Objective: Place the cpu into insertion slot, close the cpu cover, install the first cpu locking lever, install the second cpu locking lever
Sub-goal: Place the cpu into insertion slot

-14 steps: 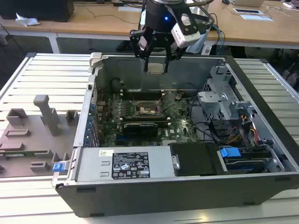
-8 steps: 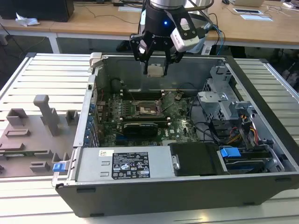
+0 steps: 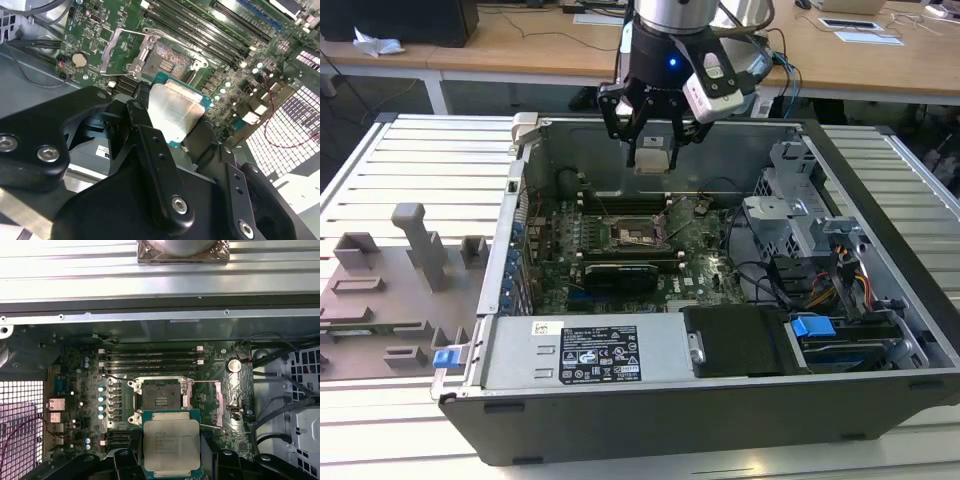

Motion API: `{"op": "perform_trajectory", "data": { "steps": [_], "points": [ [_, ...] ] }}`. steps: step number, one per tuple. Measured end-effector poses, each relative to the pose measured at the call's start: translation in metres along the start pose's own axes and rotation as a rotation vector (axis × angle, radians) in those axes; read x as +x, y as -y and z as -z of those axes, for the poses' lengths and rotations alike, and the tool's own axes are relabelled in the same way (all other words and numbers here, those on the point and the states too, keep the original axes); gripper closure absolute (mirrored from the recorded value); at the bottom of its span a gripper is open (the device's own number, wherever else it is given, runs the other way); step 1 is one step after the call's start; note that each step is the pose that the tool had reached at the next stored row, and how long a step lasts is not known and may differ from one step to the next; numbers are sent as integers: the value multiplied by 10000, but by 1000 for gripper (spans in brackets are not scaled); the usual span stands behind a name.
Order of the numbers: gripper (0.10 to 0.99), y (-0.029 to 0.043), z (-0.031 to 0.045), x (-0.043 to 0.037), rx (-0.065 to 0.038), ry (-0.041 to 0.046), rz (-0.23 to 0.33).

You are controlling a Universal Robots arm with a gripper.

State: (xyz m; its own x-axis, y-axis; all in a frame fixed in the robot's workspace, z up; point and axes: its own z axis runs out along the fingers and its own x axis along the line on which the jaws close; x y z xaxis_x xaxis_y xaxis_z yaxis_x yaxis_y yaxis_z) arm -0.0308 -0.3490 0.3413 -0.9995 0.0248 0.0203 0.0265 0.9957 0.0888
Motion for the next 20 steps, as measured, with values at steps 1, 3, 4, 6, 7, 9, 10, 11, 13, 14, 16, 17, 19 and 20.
{"op": "perform_trajectory", "data": {
  "steps": [1, 3, 4, 6, 7, 9, 10, 11, 13, 14, 16, 17, 19, 20],
  "points": [
    [541, 1, -6, 0, 0, 0, 0],
    [541, 3, -28, -1, -1, 0, 0],
    [541, 3, -39, -1, 0, 0, 0],
    [541, 6, -70, -1, -1, 0, 0],
    [541, 8, -86, -2, 0, 0, 0],
    [541, 9, -98, -2, 0, 0, 0],
    [541, 9, -104, -2, -1, 1, 0],
    [541, 10, -109, -2, 0, 0, 0],
    [541, 11, -123, -2, 0, 1, 0],
    [541, 11, -128, -3, 0, 0, 0],
    [541, 12, -140, -3, 0, 0, 0],
    [541, 13, -144, -3, 0, 0, 0],
    [541, 15, -166, -3, 0, 0, 0],
    [541, 16, -175, -3, 0, 0, 0]
  ]
}}
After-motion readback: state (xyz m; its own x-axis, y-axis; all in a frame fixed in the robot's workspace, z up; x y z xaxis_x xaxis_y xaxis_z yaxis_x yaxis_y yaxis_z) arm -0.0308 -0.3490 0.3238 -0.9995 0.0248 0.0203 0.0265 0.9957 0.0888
